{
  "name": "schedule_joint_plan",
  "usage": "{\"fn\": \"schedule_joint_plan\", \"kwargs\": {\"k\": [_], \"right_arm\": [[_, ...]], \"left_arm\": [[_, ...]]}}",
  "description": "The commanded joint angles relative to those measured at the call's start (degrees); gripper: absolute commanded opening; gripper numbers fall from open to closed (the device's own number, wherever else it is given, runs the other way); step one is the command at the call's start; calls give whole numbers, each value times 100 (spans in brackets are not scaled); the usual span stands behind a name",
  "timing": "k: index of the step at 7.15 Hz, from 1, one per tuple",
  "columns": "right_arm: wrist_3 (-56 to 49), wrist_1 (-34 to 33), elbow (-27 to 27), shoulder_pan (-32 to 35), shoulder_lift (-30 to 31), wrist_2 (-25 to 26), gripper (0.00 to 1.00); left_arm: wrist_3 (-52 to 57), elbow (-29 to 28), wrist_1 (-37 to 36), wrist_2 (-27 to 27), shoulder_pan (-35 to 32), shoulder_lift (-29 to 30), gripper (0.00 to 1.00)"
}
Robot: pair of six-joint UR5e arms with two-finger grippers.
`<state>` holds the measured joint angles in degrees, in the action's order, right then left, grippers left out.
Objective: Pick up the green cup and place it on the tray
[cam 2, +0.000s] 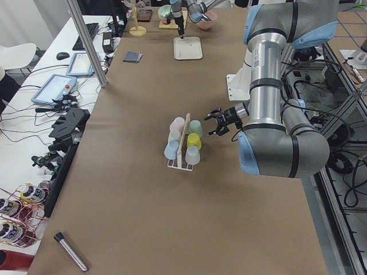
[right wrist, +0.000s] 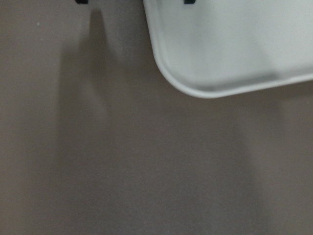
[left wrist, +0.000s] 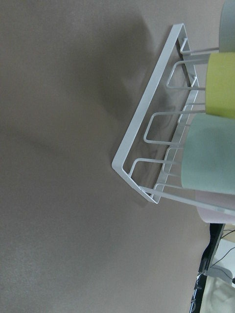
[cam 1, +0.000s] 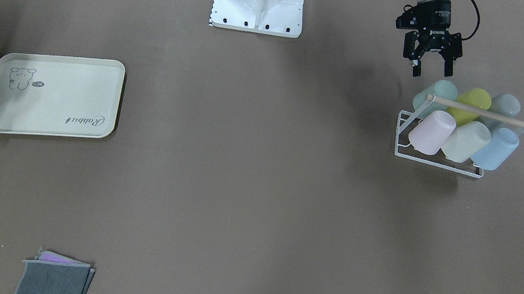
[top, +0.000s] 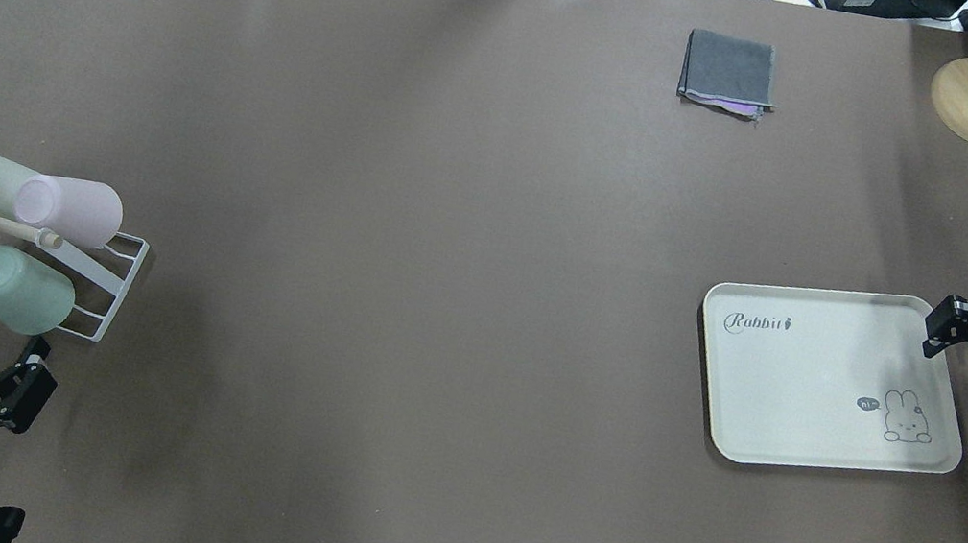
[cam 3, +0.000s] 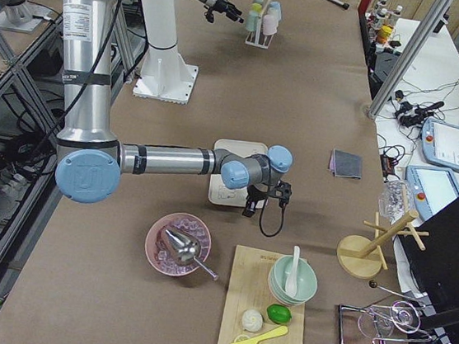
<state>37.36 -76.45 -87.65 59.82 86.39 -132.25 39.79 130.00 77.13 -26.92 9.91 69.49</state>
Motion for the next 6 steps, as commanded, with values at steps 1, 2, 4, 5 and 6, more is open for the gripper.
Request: {"fn": "schedule_joint_plan", "kwargs": {"k": [1, 2, 4, 5, 6], "right_arm": [[70, 69, 12, -22, 9, 24, 62], [70, 69, -23, -23, 18, 24, 56], [88, 77, -24, -23, 53, 33, 49], [88, 78, -24, -23, 62, 33, 47], [88, 78, -32, -23, 62, 33, 45]], "left_arm": [[458, -167, 12, 20, -314, 310, 98], [451, -307, 21, 46, -410, 372, 98], [433, -396, 12, 187, -481, 373, 98], [433, -510, 30, 196, -586, 381, 98], [433, -572, 38, 196, -630, 434, 98]]}}
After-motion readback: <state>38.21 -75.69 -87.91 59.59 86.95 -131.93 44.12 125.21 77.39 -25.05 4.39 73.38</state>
